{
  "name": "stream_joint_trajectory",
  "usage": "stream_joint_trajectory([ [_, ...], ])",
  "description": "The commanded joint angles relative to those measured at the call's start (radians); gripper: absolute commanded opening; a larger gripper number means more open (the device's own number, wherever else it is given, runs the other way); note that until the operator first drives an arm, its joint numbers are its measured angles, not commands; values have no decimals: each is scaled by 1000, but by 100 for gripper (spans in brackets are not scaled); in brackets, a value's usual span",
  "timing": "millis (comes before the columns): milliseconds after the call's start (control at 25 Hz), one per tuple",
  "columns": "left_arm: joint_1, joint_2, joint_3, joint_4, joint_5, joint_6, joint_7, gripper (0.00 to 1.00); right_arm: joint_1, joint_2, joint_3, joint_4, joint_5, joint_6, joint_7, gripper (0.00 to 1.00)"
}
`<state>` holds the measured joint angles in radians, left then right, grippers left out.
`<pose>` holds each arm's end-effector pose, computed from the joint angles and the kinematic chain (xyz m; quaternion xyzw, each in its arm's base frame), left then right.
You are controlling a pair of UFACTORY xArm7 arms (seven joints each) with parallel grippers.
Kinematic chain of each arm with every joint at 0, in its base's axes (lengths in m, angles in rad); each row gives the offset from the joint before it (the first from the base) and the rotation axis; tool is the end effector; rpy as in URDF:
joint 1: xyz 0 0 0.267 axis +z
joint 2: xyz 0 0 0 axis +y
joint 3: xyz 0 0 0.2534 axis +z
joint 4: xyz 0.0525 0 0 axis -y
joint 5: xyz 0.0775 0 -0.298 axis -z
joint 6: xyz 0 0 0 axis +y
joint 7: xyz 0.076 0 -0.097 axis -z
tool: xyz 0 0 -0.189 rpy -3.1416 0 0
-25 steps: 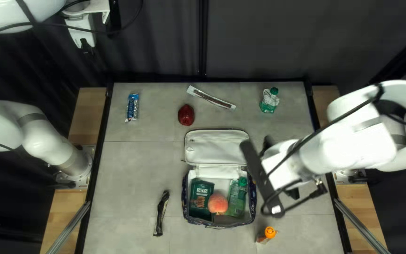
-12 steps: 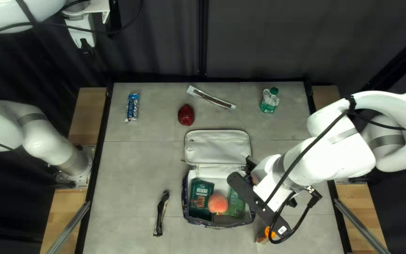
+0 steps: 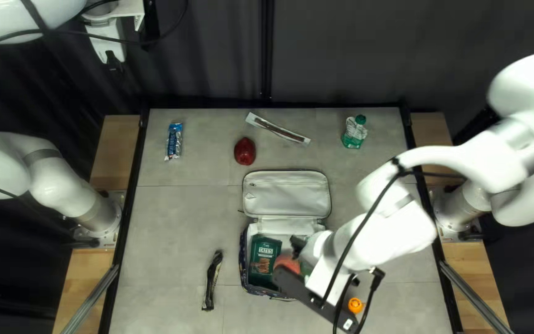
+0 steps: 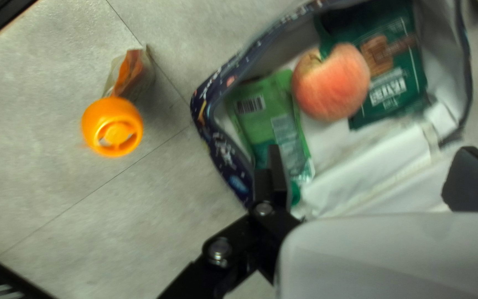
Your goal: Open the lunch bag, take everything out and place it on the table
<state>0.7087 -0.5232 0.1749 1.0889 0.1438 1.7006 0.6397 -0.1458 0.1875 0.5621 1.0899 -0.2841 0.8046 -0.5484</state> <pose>0.1374 0.2301 0.3083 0.9920 0.1139 -0.0541 0.0119 0.4632 0.1693 0.1203 0.8401 0.5351 0.0626 0.0633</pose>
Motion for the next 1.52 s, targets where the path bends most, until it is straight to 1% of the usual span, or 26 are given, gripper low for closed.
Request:
stream_joint_trajectory([
  [40, 0, 0, 0, 0, 0, 0, 0, 100, -6, 80, -20, 19, -59, -33, -65, 100],
  [160, 0, 0, 0, 0, 0, 0, 0, 100, 9, 134, -30, 47, -108, -29, -91, 100],
  [240, 0, 0, 0, 0, 0, 0, 0, 100, 13, 155, -31, 63, -121, -22, -109, 100],
  [640, 0, 0, 0, 0, 0, 0, 0, 100, 23, 239, -35, 117, -145, -4, -173, 100],
  [800, 0, 0, 0, 0, 0, 0, 0, 100, 28, 269, -44, 125, -163, -10, -181, 100],
  [1040, 0, 0, 0, 0, 0, 0, 0, 100, 44, 341, -68, 177, -195, 0, -193, 100],
  [1080, 0, 0, 0, 0, 0, 0, 0, 100, 46, 355, -71, 187, -200, -2, -197, 79],
  [1120, 0, 0, 0, 0, 0, 0, 0, 100, 51, 372, -76, 204, -205, 2, -200, 0],
  [1200, 0, 0, 0, 0, 0, 0, 0, 100, 56, 385, -80, 219, -209, 8, -199, 0],
  [1440, 0, 0, 0, 0, 0, 0, 0, 100, 56, 385, -80, 219, -209, 8, -199, 0],
  [1520, 0, 0, 0, 0, 0, 0, 0, 100, 68, 325, -68, 236, -186, 94, -177, 0],
])
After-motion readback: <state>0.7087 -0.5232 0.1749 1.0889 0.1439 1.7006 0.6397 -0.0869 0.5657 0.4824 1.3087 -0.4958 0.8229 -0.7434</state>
